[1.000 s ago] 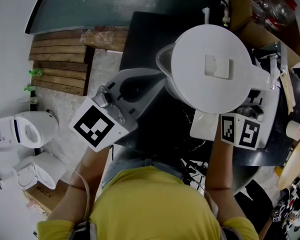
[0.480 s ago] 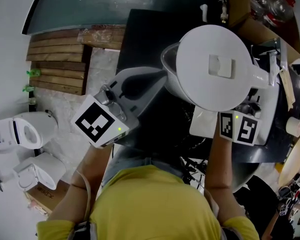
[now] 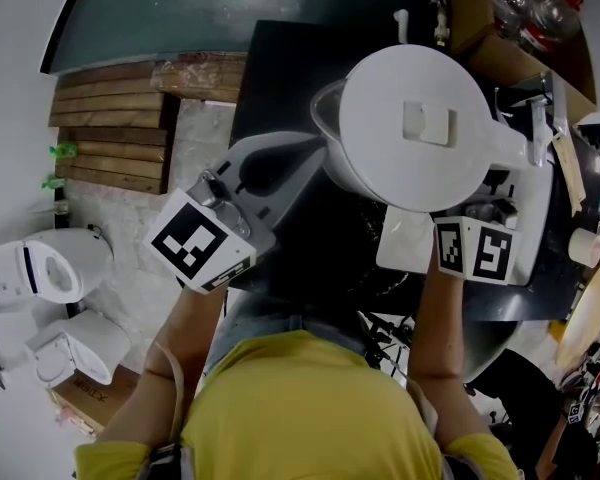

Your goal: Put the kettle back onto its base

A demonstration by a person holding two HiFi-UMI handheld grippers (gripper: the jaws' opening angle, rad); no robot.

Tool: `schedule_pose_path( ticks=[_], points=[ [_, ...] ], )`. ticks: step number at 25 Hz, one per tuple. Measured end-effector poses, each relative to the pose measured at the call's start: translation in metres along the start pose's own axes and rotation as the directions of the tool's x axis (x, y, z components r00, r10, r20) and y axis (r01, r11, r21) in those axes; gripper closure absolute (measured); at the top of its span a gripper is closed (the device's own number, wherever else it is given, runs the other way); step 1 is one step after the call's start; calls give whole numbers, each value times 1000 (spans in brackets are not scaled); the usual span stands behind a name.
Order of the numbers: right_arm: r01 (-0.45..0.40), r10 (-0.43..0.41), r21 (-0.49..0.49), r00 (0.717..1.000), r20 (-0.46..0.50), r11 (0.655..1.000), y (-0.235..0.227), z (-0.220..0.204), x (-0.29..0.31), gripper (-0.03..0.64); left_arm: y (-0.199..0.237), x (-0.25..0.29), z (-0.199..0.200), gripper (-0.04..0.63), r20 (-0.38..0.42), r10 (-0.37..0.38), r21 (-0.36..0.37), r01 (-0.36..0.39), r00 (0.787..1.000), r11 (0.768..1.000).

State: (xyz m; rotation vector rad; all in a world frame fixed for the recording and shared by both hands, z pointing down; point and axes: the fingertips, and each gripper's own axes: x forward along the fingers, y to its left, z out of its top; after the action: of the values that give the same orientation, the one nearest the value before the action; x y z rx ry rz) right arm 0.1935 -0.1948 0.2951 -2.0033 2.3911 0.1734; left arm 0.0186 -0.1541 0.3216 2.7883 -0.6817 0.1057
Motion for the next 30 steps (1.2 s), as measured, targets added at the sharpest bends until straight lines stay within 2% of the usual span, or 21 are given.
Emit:
schedule_pose_path(
  ticks=[4,6,13,21,30],
  points=[
    [-1,2,14,1000,-11,1000,1,0,-4,556,1,0,0,594,8,11,-9,-11,1000,1000],
    [9,-9,35,1000,-9,999,-1,0,-8,512,2,0,0,594,8,14,-10,-14,1000,1000],
    [66,-65,61,998,-27,996,-5,-1,-19,454,2,-1,0,594,14,15,-17,-14,1000,1000],
    [161,-155,57,984,-93,985,-6,4,-41,432,1,-1,1,594,24,15,-20,-15,1000,1000],
    [172,-167,28,979,-120,985,-3,10,-50,425,0,-5,3,594,35,24,-18,-23,999,1000]
  ],
)
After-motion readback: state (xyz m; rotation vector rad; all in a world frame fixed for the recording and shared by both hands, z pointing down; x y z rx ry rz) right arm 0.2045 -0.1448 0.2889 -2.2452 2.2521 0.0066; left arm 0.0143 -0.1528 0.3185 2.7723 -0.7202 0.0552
